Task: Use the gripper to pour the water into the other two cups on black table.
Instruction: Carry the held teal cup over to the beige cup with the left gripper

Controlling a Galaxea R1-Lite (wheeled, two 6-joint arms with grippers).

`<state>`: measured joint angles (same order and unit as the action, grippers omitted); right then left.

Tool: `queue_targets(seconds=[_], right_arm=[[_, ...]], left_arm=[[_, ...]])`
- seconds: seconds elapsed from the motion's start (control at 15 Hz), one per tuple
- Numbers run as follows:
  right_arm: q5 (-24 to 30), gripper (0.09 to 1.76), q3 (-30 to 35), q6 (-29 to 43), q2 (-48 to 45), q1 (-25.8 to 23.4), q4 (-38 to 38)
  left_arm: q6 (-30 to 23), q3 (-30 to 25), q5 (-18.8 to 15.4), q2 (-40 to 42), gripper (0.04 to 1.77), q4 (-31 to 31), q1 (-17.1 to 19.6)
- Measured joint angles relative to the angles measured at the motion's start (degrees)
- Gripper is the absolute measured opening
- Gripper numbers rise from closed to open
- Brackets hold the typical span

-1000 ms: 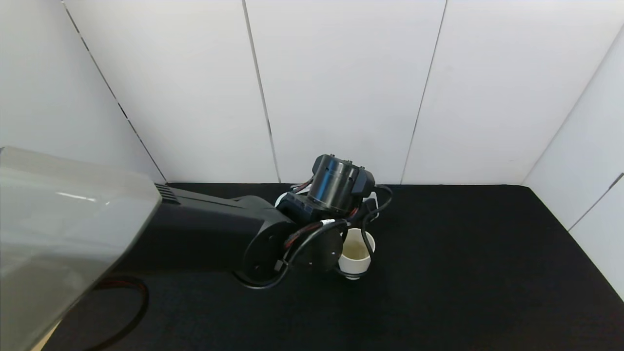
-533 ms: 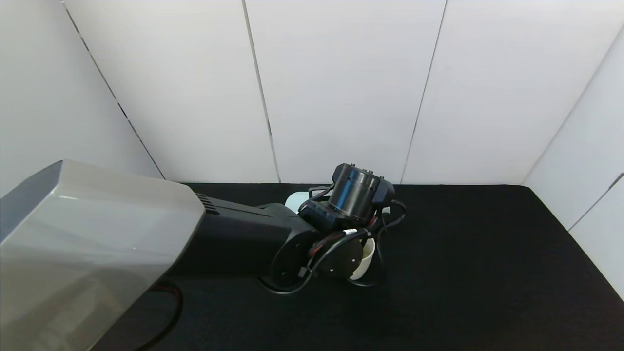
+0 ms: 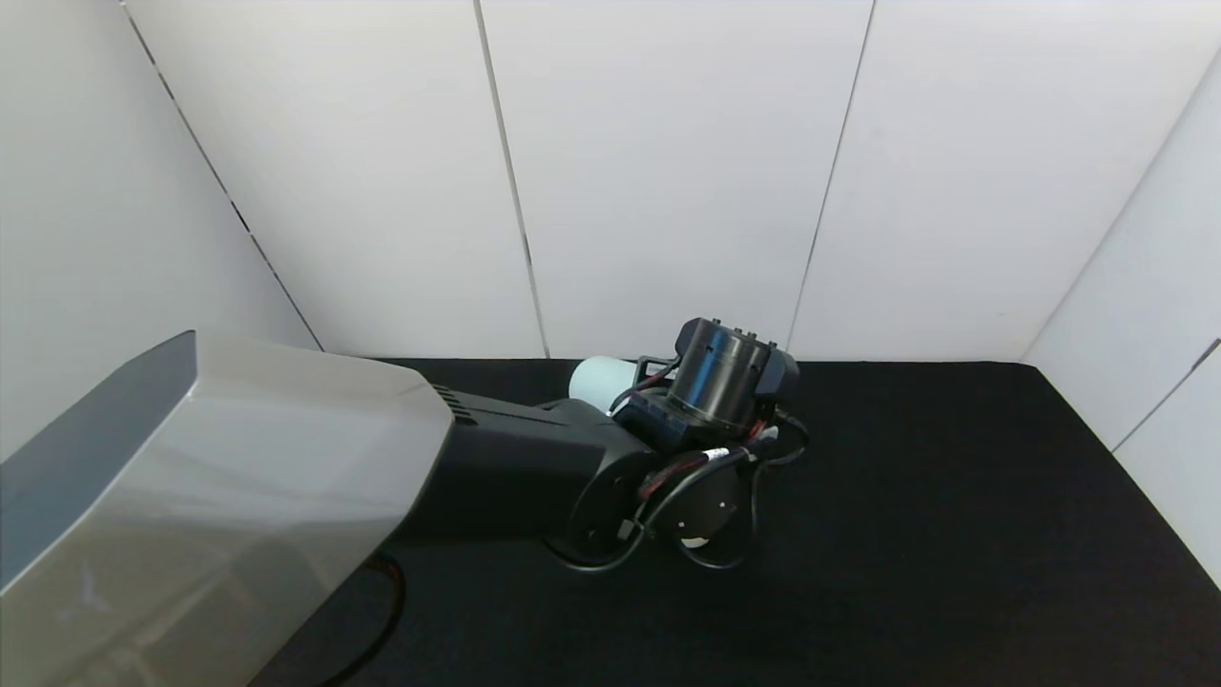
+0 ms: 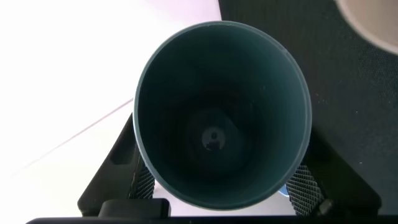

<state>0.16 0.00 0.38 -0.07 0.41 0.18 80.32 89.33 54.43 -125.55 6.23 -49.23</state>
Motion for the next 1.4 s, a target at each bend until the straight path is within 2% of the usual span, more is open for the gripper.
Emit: queue_targets(seconds=[0.13, 0.4, 0.73, 0.93, 1.4], right_arm=[[0.0, 1.71, 0.0, 0.0, 0.0, 0.0, 0.0], [0.0, 1.71, 0.0, 0.0, 0.0, 0.0, 0.0], [0.0, 1.71, 0.0, 0.0, 0.0, 0.0, 0.0], [0.0, 1.71, 0.0, 0.0, 0.0, 0.0, 0.0], [0.0, 1.71, 0.0, 0.0, 0.0, 0.0, 0.0]], left_arm=[[2.3, 1.4, 0.2, -0.9, 1.15, -0.6, -0.5], [12.5, 4.2, 2.6, -2.3, 1.15, -0.7, -1.3], [20.0, 8.3, 4.8, -4.5, 1.15, -3.1, -2.6], [20.3, 9.7, 7.1, -5.1, 1.15, -8.0, -3.6], [20.4, 10.0, 9.0, -5.2, 1.15, -12.0, -3.8]])
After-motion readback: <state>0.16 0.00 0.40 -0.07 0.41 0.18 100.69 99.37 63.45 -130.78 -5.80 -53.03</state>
